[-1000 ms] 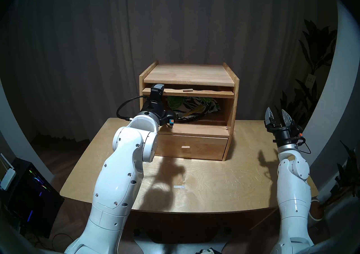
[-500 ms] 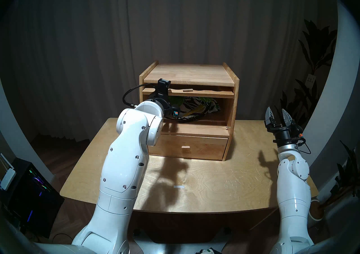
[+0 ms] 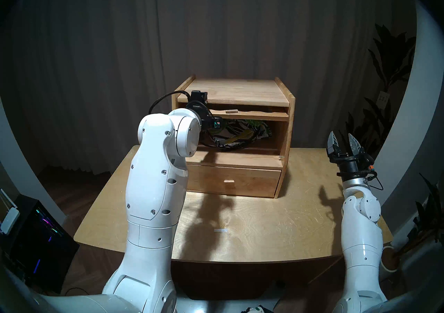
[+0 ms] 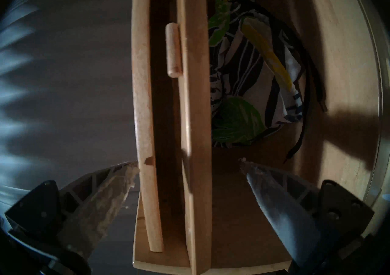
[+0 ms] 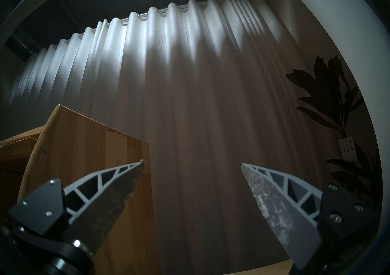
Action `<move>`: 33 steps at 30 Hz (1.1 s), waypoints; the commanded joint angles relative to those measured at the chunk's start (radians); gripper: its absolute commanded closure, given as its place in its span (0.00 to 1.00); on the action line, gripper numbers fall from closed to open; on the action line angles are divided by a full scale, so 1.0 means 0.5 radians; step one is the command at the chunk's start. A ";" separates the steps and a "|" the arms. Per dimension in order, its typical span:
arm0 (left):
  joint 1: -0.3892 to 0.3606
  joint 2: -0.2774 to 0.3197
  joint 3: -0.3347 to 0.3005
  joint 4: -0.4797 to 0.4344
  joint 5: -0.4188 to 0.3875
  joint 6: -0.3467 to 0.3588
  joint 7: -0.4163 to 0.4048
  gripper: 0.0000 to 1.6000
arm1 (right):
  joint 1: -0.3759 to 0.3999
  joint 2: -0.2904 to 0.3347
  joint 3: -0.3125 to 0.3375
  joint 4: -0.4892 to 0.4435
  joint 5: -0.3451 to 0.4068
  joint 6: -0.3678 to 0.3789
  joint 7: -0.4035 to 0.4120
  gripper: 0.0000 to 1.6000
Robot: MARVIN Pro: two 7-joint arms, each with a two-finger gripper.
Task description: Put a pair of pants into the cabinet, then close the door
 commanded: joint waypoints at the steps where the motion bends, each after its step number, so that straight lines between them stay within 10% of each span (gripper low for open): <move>1: 0.196 0.010 0.093 -0.216 0.090 0.111 0.215 0.00 | 0.029 -0.006 -0.005 -0.027 0.006 -0.031 0.006 0.00; 8: 0.382 0.071 0.166 -0.302 0.171 0.234 0.300 0.00 | 0.032 -0.007 -0.004 -0.022 0.009 -0.042 0.013 0.00; 33: 0.109 -0.038 0.076 0.121 0.106 0.339 0.487 0.00 | 0.036 -0.011 0.001 -0.018 0.008 -0.047 0.022 0.00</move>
